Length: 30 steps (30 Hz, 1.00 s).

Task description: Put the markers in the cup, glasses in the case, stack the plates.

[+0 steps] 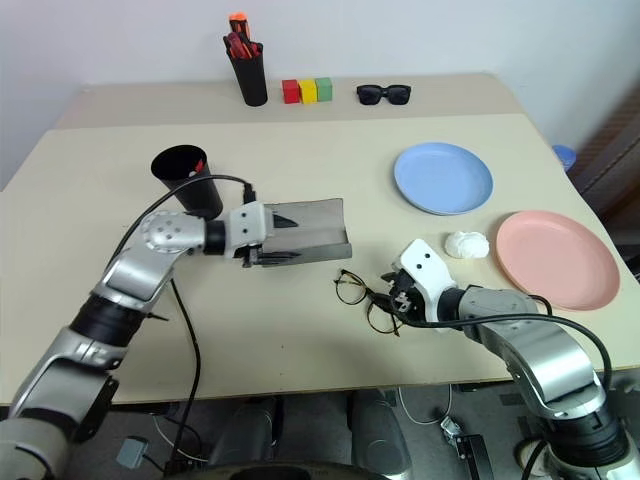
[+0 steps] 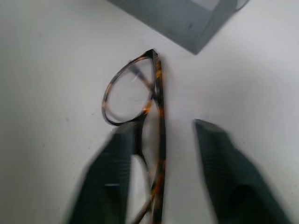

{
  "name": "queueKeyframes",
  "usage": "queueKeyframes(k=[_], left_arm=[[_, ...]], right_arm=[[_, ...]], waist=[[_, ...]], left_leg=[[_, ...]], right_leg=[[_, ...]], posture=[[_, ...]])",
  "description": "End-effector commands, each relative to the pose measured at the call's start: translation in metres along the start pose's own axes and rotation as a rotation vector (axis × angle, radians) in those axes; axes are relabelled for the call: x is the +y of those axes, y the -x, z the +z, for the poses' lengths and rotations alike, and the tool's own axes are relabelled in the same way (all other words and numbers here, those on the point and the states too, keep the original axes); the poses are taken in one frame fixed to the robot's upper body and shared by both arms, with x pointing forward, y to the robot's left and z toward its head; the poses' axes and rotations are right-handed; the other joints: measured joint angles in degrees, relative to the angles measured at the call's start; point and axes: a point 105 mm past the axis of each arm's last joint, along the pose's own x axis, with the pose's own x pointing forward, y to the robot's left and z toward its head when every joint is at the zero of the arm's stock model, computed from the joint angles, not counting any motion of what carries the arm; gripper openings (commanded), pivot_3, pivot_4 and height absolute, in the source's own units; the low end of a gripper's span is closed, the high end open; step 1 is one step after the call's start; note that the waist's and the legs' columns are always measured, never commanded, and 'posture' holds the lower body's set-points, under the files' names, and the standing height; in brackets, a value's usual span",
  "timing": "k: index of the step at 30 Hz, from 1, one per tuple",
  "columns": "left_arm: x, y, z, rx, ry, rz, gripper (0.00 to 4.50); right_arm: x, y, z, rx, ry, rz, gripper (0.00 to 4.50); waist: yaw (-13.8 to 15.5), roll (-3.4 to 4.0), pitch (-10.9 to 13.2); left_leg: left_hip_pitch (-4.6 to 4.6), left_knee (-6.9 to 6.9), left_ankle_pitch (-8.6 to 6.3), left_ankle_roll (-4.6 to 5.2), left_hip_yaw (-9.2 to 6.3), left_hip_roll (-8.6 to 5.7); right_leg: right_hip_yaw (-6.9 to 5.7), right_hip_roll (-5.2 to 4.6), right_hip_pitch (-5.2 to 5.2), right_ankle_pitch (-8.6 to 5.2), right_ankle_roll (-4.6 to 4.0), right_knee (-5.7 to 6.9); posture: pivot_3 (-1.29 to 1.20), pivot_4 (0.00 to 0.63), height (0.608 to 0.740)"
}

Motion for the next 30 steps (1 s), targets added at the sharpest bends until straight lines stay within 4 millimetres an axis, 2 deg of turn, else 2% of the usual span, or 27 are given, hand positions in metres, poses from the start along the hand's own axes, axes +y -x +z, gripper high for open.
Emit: queueKeyframes(k=[1,6,8,13,16,18,21,24,26,30], left_arm=[[0.006,0.020,0.013,-0.060,0.033,0.087,2.73],[0.005,0.038,0.005,-0.040,0.117,0.178,2.73],[0.004,0.047,-0.003,-0.017,0.148,0.223,2.73],[-0.002,0.071,-0.023,-0.004,0.262,0.325,2.73],[-0.009,0.088,-0.049,0.015,0.382,0.417,2.73],[-0.014,0.092,-0.058,0.032,0.403,0.427,2.73],[-0.018,0.092,-0.061,0.042,0.404,0.427,2.73],[-0.016,0.092,-0.057,0.031,0.403,0.445,2.73],[-0.014,0.093,-0.055,0.028,0.403,0.458,2.73],[-0.017,0.096,-0.044,0.019,0.393,0.479,2.73]], right_arm=[[0.001,0.002,0.003,0.005,0.032,0.007,0.03],[-0.001,0.006,0.012,-0.008,0.114,0.004,0.03],[-0.001,0.009,0.024,-0.044,0.202,0.003,0.03],[0.002,0.012,0.075,-0.188,0.337,0.035,0.03],[0.003,-0.008,0.122,-0.300,0.472,0.060,0.03],[0.000,-0.028,0.139,-0.317,0.545,0.067,0.03],[-0.002,-0.055,0.156,-0.329,0.650,0.089,0.03],[-0.002,-0.081,0.158,-0.313,0.748,0.123,0.03],[-0.004,-0.092,0.154,-0.300,0.768,0.134,0.03],[-0.013,-0.098,0.133,-0.256,0.797,0.160,0.03]], waist=[[0.18,0.00,0.00],[0.40,-0.01,0.00],[0.18,-0.01,0.00],[-0.18,0.01,0.01],[-0.84,0.03,0.02],[-1.02,0.02,0.01],[-0.26,-0.02,0.00],[0.09,-0.02,0.00],[0.11,-0.02,0.00],[-0.05,-0.01,0.00]], left_leg=[[-0.01,0.02,0.00,0.00,0.00,0.00],[-0.03,0.16,0.00,0.00,0.02,-0.02],[-0.02,0.15,0.00,0.00,0.02,-0.02],[0.02,0.09,0.00,0.00,0.04,0.01],[0.05,0.09,0.00,0.00,0.07,0.02],[0.09,0.08,0.00,0.00,0.06,0.04],[0.04,0.07,0.00,0.00,0.05,0.03],[-0.05,0.04,0.00,0.00,0.06,0.01],[-0.05,-0.02,0.00,-0.01,0.06,0.00],[-0.06,-0.05,0.00,-0.01,0.06,0.00]], right_leg=[[0.00,0.00,0.00,0.00,0.00,0.00],[0.00,-0.05,0.09,-0.10,-0.18,-0.07],[0.00,-0.04,0.08,-0.10,-0.18,-0.06],[0.01,0.00,0.01,-0.08,-0.20,0.01],[0.02,-0.01,0.00,-0.07,-0.24,0.00],[0.01,0.01,0.02,-0.06,-0.26,0.01],[-0.01,-0.01,0.03,-0.06,-0.26,-0.01],[-0.01,-0.05,-0.02,0.00,-0.15,-0.07],[-0.02,-0.06,-0.04,0.05,-0.04,-0.08],[-0.02,-0.06,-0.06,0.06,-0.03,-0.06]], posture=[[0.00,0.150,0.740],[0.00,0.150,0.740],[0.00,0.150,0.740],[0.00,0.150,0.740],[0.00,0.150,0.740],[0.00,0.150,0.740],[0.00,0.150,0.740],[0.00,0.150,0.740],[0.00,0.150,0.740],[0.00,0.150,0.740]])
